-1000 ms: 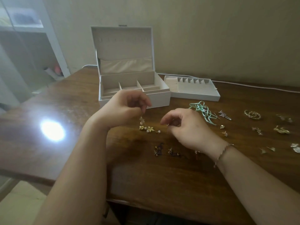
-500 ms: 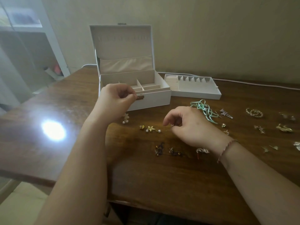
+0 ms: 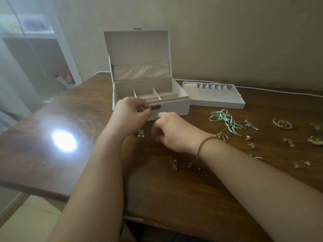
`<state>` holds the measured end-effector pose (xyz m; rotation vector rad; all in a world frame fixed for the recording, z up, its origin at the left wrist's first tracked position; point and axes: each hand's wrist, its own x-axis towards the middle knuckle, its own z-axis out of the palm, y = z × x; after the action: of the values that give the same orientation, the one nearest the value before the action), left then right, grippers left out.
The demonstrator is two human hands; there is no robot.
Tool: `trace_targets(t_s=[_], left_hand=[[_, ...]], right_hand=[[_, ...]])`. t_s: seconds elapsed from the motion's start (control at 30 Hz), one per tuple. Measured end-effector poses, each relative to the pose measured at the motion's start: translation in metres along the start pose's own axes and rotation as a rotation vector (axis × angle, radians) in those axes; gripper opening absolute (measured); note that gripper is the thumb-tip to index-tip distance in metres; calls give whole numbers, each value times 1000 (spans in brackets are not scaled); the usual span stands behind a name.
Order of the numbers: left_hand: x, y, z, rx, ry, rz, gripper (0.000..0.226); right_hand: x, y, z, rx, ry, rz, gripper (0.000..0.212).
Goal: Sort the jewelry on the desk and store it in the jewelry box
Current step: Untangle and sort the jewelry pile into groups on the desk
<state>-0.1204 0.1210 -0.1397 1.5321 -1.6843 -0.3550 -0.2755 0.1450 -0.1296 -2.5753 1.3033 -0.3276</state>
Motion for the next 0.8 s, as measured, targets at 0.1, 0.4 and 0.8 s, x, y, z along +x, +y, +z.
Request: trace_targets(t_s=[0.1, 0.4, 0.8], left_hand=[[-1, 0, 2, 36, -59, 10, 16], [-8, 4, -2, -79, -306, 80, 14], [-10, 15, 9, 128, -597, 278, 20]], right_hand=[[5, -5, 3, -76, -99, -3, 21], [-50, 42, -61, 149, 194, 104, 9], [-262, 121, -57, -131, 317, 431, 25]])
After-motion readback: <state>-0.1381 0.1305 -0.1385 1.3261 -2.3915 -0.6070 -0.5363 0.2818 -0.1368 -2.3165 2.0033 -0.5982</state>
